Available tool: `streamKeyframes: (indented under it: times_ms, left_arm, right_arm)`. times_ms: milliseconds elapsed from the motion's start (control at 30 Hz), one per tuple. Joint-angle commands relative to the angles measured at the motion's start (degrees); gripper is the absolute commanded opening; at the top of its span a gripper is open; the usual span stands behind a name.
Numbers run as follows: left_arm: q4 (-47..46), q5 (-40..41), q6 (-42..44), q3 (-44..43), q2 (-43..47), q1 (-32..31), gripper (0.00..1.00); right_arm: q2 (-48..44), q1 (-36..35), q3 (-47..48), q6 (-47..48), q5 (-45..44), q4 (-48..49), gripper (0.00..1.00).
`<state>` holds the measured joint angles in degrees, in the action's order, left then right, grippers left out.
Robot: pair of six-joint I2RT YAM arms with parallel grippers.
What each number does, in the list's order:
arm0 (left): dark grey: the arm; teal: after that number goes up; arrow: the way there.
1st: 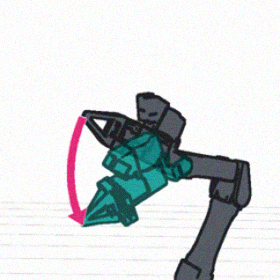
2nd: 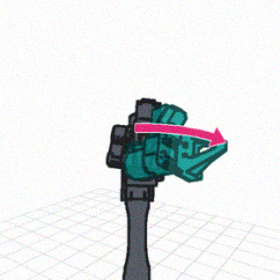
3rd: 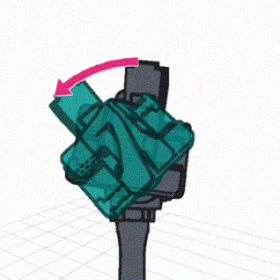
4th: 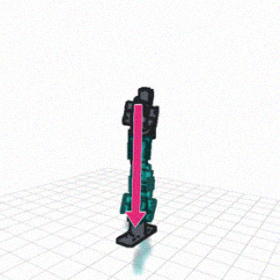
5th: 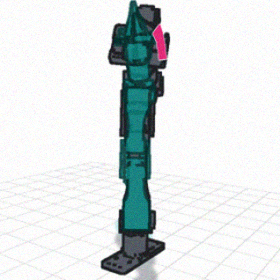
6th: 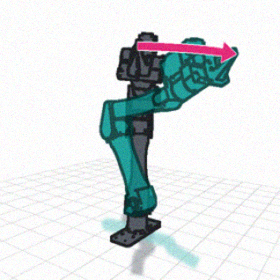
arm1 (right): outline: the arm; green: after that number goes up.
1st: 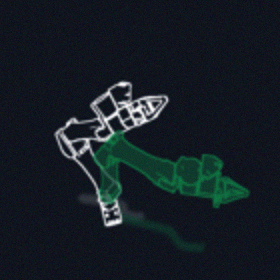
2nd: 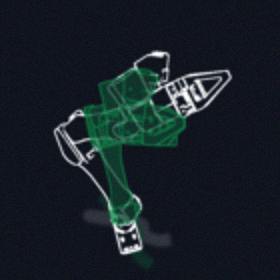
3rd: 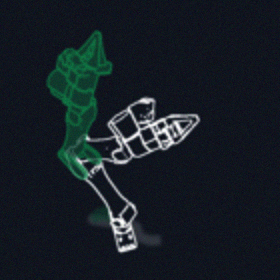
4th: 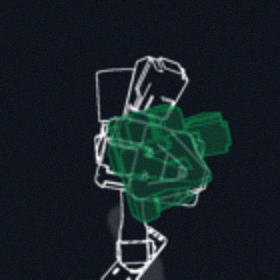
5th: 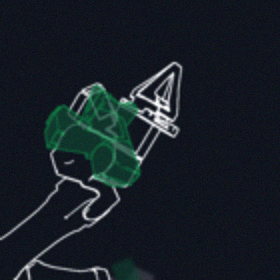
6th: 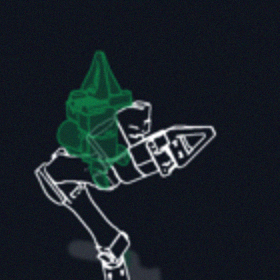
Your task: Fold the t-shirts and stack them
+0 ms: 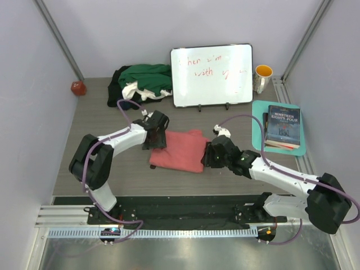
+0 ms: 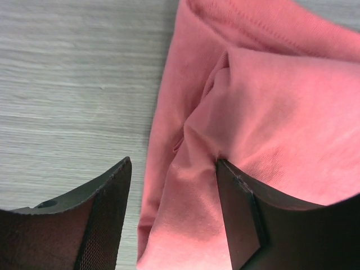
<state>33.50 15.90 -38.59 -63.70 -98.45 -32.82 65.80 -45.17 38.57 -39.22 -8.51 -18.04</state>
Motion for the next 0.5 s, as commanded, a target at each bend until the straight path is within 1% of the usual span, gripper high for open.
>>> streamKeyframes:
  times_ms: [0,33,233,367,400,467]
  left_arm:
    - [-5.71,-7.28,-0.87,3.84,3.36,2.75,0.64]
    - [-5.98,-8.33,-0.79,4.63,3.62,3.19,0.64]
    - [-7.65,-10.09,-0.35,5.96,4.06,4.34,0.64]
    - [-8.01,-12.29,-0.87,7.18,4.15,5.92,0.64]
    - [-8.88,-12.82,-1.14,7.71,4.32,6.18,0.64]
    - [-9.85,-14.48,-1.49,9.29,4.67,7.06,0.64]
  right_arm:
    - [0.12,2.88,-5.51,-1.47,4.63,10.47,0.44]
    - [0.38,4.28,-6.65,-1.30,5.52,11.35,0.44]
    - [2.05,6.32,-8.33,0.63,7.01,14.17,0.45]
    - [2.93,9.30,-10.09,1.69,7.72,17.59,0.45]
    - [3.54,9.92,-10.35,1.95,9.72,17.69,0.45]
    - [4.51,11.06,-11.14,2.48,11.49,21.10,0.45]
